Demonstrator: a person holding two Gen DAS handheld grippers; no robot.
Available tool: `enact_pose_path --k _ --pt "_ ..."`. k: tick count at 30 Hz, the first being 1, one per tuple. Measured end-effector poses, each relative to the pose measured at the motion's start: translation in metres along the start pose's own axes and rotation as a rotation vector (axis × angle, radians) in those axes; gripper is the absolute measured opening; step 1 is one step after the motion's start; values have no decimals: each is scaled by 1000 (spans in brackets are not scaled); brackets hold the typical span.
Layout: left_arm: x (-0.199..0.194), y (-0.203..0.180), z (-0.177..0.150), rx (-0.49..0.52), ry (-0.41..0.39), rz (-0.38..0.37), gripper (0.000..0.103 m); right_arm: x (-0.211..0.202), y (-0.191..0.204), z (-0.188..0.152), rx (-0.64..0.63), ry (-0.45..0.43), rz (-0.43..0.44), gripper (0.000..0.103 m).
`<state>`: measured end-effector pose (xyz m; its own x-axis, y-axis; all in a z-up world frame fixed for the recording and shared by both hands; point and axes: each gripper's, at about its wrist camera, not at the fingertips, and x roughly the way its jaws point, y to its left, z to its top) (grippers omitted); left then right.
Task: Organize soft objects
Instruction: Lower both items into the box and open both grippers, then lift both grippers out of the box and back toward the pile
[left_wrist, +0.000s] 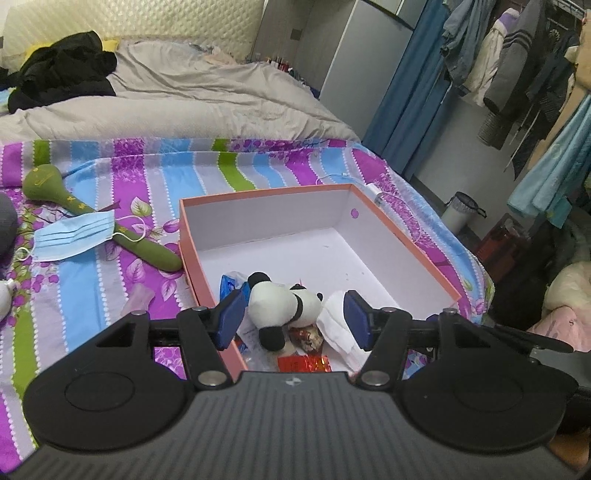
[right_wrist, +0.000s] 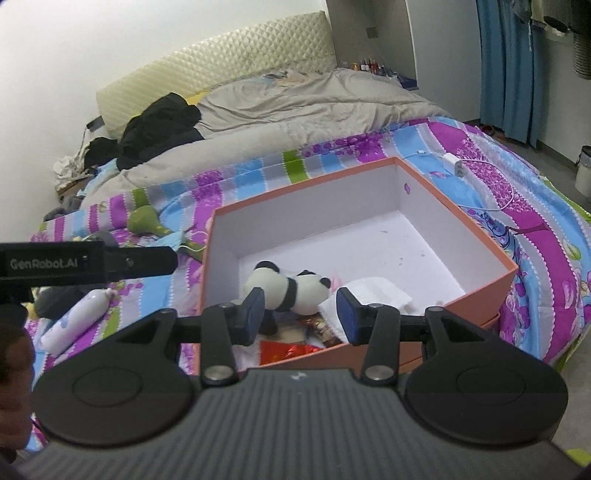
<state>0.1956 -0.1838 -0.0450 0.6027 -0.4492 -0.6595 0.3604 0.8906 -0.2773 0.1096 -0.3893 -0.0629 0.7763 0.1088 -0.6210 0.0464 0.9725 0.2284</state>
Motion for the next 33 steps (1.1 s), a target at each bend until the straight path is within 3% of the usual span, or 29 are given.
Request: enact_pose_path --k 20,33 --pt "-107 16 -70 -23 -74 55 65 -55 55 -50 -94 -30 98 46" --pt "-149 45 -98 -85 -109 128 65 -60 86 -63 -166 -23 183 46"
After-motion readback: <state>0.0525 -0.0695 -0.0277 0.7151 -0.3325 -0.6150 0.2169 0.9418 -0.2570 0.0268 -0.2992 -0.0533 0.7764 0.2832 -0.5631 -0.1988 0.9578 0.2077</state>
